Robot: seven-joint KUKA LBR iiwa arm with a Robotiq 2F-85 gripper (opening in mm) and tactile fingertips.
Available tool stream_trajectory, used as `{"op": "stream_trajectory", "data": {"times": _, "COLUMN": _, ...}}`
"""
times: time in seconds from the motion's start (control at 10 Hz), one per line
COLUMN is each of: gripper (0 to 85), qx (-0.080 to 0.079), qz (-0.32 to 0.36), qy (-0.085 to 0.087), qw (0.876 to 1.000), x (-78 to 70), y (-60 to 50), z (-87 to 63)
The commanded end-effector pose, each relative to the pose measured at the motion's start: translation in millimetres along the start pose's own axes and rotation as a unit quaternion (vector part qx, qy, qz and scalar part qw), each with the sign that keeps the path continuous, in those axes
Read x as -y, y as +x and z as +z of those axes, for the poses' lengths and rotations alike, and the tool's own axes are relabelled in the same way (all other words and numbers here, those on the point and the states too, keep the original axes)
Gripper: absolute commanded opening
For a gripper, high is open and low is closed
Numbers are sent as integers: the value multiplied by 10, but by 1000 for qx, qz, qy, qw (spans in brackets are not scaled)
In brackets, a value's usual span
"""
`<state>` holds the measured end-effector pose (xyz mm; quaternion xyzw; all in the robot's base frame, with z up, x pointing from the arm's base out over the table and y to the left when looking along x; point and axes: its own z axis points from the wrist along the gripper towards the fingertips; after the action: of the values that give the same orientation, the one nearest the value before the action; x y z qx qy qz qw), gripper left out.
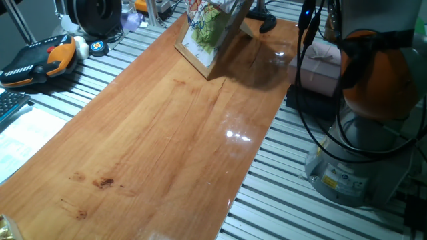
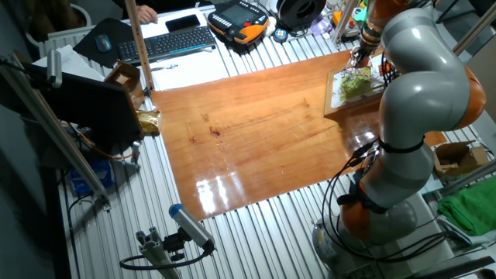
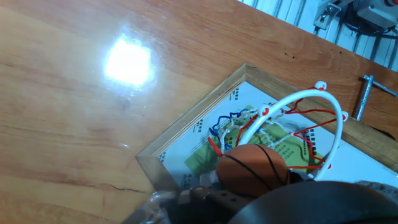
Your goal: Grab a basketball, release it and shoot it into the basket
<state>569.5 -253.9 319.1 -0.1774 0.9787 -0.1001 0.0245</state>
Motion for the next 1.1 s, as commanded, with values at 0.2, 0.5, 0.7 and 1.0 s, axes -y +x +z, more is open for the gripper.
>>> {"op": "stream_trajectory", "data": {"times": 0.2, "gripper": 570, "qx": 3, "qz": 13, "qy": 6, "qw": 1000, "x": -2, "y": -1, "z": 0}}
{"op": "stream_trajectory", "data": {"times": 0.5, "gripper": 763, "qx": -3, "qz": 23, "qy": 0, "qw": 1000, "x": 0, "y": 3, "z": -2}}
{"op": "stream_trajectory", "data": {"times": 0.7, "gripper": 753, "qx": -3, "qz": 21, "qy": -4, "qw": 1000, "x": 3, "y": 9, "z": -1}}
{"op": "stream_trajectory", "data": {"times": 1.0, "gripper": 517, "qx": -23, "qz": 29, "qy": -13, "qw": 999, "x": -132, "y": -103, "z": -18}}
